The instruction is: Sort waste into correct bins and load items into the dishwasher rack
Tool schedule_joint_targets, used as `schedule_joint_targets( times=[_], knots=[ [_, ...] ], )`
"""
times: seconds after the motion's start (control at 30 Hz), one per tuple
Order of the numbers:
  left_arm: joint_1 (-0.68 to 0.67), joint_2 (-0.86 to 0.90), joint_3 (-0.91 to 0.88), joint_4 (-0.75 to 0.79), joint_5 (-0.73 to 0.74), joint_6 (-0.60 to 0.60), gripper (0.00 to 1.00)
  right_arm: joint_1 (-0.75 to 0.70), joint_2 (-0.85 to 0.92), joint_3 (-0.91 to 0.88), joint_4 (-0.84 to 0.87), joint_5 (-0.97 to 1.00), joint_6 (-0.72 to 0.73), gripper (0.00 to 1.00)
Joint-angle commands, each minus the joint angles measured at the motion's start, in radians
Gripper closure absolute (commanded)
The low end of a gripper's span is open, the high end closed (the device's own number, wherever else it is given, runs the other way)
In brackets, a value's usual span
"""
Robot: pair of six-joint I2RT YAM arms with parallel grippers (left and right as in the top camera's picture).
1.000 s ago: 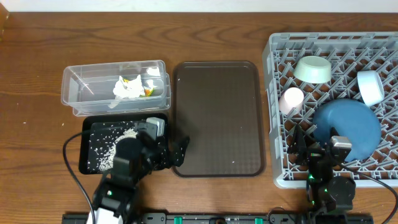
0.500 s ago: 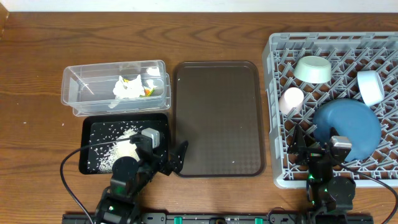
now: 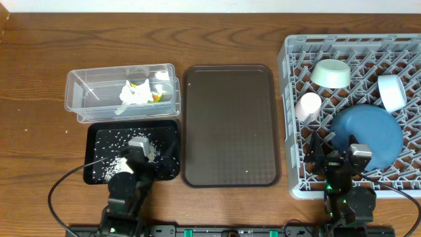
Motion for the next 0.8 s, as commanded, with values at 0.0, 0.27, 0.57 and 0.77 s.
schedule_joint_targets(
  times=[0.0, 0.27, 0.57, 0.77],
  knots=[
    [0.049, -0.069, -0.003, -0.079, -0.107, 0.01, 0.02, -0.008, -0.007, -0.001, -0.005, -0.001, -0.011, 0.01],
    [0.058, -0.175, -0.003, -0.104, -0.127, 0.293, 0.02, -0.008, -0.007, -0.001, -0.004, -0.001, -0.011, 0.01],
    [0.119, -0.233, -0.003, -0.104, -0.126, 0.355, 0.02, -0.008, -0.007, -0.001, -0.005, -0.001, -0.011, 0.01],
    [0.119, -0.233, -0.003, -0.103, -0.127, 0.355, 0.02, -0.008, -0.007, -0.001, -0.005, -0.001, -0.011, 0.01]
  ],
)
